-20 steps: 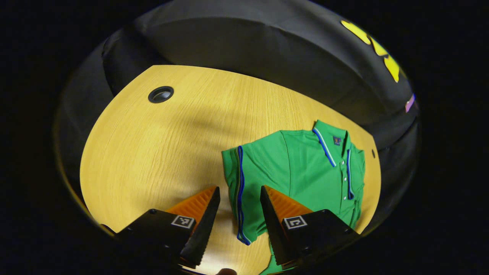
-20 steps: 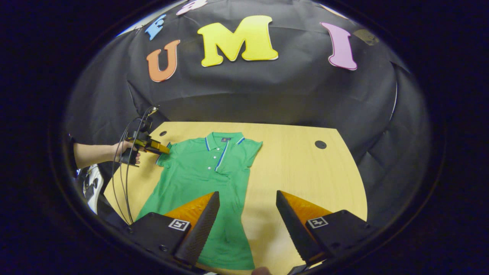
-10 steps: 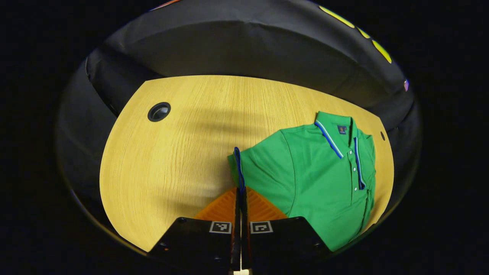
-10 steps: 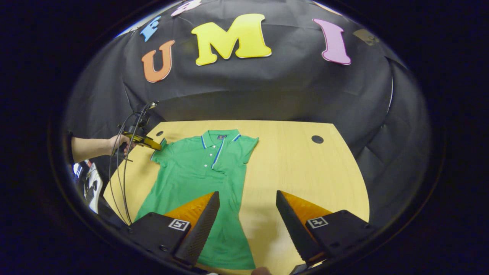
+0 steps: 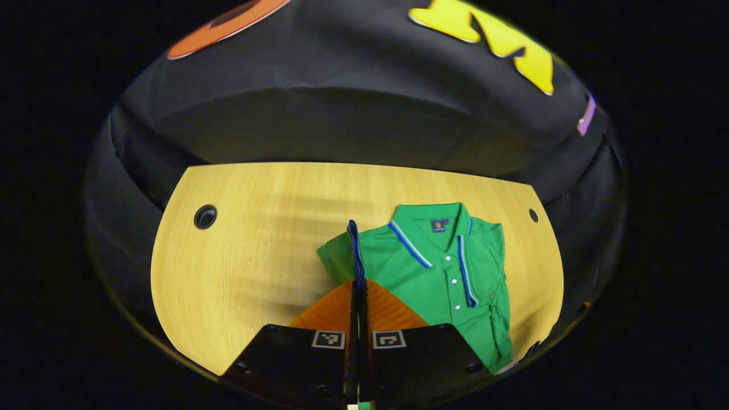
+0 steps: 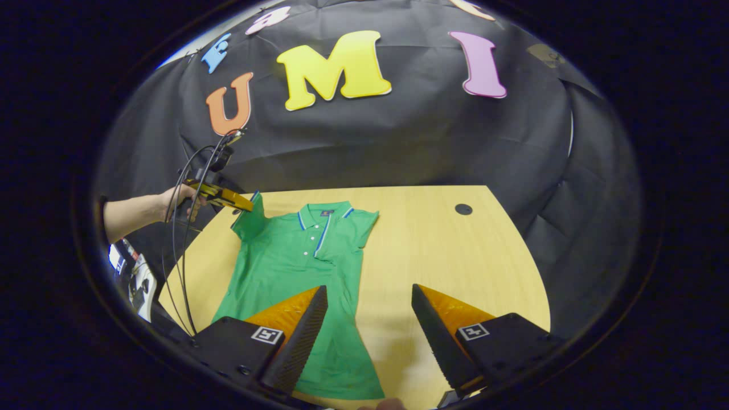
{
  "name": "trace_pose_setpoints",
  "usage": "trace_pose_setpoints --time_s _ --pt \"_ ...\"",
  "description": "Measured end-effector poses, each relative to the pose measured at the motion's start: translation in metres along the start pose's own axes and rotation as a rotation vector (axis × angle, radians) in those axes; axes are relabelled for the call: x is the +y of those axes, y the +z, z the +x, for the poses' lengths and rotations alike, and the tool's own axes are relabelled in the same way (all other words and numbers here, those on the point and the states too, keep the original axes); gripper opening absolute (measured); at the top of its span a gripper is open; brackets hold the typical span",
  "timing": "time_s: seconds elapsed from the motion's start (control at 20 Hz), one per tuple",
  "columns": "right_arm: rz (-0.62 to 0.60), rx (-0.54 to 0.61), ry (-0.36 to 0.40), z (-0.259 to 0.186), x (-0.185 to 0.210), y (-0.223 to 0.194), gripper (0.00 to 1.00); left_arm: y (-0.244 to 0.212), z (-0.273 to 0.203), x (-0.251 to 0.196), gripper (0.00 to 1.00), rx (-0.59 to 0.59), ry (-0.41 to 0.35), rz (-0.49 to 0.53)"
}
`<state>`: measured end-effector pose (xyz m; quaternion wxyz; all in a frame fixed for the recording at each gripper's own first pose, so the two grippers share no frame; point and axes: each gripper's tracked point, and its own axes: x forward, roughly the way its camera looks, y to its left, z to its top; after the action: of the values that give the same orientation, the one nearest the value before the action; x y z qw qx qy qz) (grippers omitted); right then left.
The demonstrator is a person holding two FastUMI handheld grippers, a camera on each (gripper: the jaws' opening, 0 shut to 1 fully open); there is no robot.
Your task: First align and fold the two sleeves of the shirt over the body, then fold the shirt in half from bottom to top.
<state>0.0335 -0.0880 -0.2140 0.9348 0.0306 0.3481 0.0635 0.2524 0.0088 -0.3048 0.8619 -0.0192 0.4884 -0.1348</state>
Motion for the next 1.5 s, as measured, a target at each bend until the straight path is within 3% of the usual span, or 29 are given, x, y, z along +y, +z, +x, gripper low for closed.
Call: trace_pose_setpoints --time_s 0.15,0.2,0.25,0.4,0.45,0.5,0.65,0.85,1.05,1.1,1.2,1.25,1.3,1.5 --pt "0.034 0.0 -0.037 -0.015 -0.019 -0.011 0.95 -0.003 0.025 -0.043 0.04 0.027 -0.009 0.053" --pt "0.044 0.002 -0.049 -0.02 -0.024 -0.014 0.88 -0.008 0.036 -0.056 0.04 0.04 -0.016 0.056" --pt "0.051 0.004 -0.061 -0.024 -0.031 -0.019 0.95 -0.01 0.044 -0.068 0.04 0.051 -0.034 0.05" --pt "0.072 0.015 -0.089 -0.032 -0.042 -0.027 0.95 -0.016 0.063 -0.092 0.04 0.049 -0.053 0.005" --pt "0.077 0.013 -0.093 -0.034 -0.045 -0.029 0.88 -0.018 0.065 -0.098 0.07 0.044 -0.064 -0.019" --pt "0.078 0.008 -0.096 -0.034 -0.046 -0.028 0.95 -0.016 0.059 -0.103 0.27 0.03 -0.08 -0.046" --pt "0.065 0.011 -0.085 -0.033 -0.042 -0.031 0.95 -0.003 0.041 -0.105 0.99 -0.032 -0.084 -0.133" --pt "0.032 -0.006 -0.031 -0.028 -0.016 -0.021 0.95 -0.006 -0.005 -0.079 0.99 -0.1 -0.043 -0.151" --pt "-0.031 -0.004 0.034 -0.021 0.017 -0.019 0.95 -0.044 -0.065 -0.048 0.99 -0.166 0.019 -0.164" --pt "-0.052 0.0 0.044 -0.019 0.023 -0.021 0.89 -0.057 -0.081 -0.042 0.99 -0.19 0.037 -0.171" --pt "-0.108 0.022 0.045 -0.017 0.031 -0.031 0.98 -0.089 -0.117 -0.033 0.99 -0.219 0.055 -0.175" --pt "-0.145 0.031 0.024 -0.016 0.028 -0.037 0.94 -0.109 -0.133 -0.03 1.0 -0.224 0.059 -0.169" --pt "-0.167 0.041 0.016 -0.017 0.03 -0.045 0.98 -0.131 -0.145 -0.027 0.99 -0.221 0.072 -0.162" --pt "-0.166 0.126 0.03 -0.022 0.039 -0.086 0.98 -0.217 -0.174 -0.027 0.99 -0.17 0.081 -0.112"
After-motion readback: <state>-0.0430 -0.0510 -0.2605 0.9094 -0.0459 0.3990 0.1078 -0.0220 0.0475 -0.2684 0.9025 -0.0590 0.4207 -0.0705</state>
